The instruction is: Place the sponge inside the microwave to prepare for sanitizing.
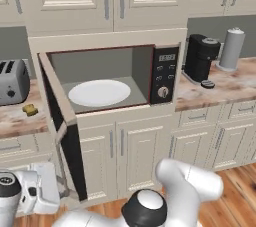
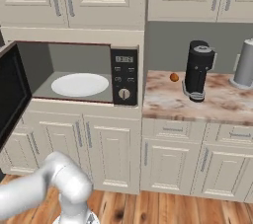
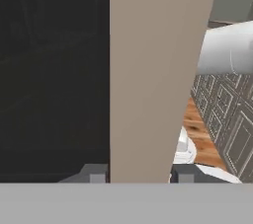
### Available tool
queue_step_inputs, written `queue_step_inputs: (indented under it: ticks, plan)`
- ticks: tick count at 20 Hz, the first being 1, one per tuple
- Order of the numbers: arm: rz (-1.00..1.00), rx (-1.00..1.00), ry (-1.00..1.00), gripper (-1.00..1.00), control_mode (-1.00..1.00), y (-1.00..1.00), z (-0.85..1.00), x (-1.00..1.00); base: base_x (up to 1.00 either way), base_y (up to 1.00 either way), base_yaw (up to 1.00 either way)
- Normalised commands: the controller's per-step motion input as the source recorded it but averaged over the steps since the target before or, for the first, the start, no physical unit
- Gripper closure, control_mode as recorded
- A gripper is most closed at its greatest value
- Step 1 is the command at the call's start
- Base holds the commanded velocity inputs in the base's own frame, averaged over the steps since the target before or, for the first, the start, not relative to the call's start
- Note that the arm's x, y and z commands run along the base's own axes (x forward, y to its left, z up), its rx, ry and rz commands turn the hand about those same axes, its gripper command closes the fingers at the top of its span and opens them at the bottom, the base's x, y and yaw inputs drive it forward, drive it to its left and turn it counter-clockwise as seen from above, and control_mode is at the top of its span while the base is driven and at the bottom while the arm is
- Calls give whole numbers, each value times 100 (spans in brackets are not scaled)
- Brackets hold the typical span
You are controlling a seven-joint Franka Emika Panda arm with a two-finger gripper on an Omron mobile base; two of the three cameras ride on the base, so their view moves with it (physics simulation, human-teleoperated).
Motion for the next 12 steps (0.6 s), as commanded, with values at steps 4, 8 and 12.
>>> queue_step_inputs:
  ticks: [4, 8, 12]
  plan:
    - [-13, 0, 0, 100, -100, 100, -42, -17, 0, 0, 0]
    - [-4, 0, 0, 100, -100, 96, -27, -1, 0, 0, 0]
    - [0, 0, 1, -100, -100, 86, -32, -1, 0, 0, 0]
